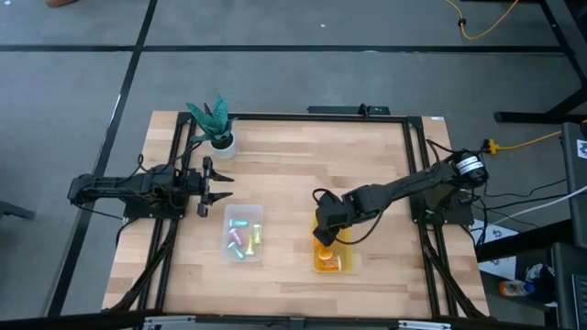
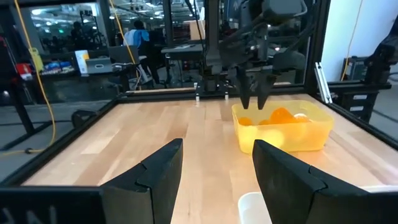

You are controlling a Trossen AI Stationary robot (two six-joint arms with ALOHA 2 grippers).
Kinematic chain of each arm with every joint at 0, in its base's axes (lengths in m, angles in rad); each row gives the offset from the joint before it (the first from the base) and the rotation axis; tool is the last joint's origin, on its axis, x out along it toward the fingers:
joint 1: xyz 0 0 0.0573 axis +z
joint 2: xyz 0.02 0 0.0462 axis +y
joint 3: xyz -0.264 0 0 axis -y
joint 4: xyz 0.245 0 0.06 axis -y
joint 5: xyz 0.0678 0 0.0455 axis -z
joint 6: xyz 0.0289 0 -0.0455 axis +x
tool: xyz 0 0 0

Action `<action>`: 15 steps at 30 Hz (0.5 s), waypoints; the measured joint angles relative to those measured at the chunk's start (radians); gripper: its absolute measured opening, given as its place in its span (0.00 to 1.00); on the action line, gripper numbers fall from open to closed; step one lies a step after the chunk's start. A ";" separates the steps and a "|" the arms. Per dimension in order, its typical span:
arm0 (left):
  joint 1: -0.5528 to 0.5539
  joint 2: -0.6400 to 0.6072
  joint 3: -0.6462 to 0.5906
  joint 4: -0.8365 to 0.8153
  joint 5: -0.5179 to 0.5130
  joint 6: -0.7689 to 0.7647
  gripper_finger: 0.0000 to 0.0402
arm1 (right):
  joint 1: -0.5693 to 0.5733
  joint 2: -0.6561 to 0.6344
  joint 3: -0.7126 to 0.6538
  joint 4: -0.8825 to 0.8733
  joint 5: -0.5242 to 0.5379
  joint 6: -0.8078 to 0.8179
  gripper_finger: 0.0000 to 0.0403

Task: Pick and place medicine bottles into bin by pill shape (circle, oval)
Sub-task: Move the yellow bin to the top

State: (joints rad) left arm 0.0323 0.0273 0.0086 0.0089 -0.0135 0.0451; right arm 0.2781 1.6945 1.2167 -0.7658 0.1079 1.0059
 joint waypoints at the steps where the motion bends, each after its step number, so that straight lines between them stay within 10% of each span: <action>1: 0.000 0.000 0.000 0.000 0.000 0.014 0.47 | -0.006 0.008 0.000 -0.003 -0.013 0.015 0.39; 15: 0.000 0.000 0.000 0.000 -0.002 0.045 0.47 | -0.047 0.078 0.000 0.022 -0.014 0.171 0.39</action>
State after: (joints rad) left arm 0.0326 0.0273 0.0085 0.0090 -0.0157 0.0902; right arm 0.2312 1.7729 1.2163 -0.7435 0.0943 1.1770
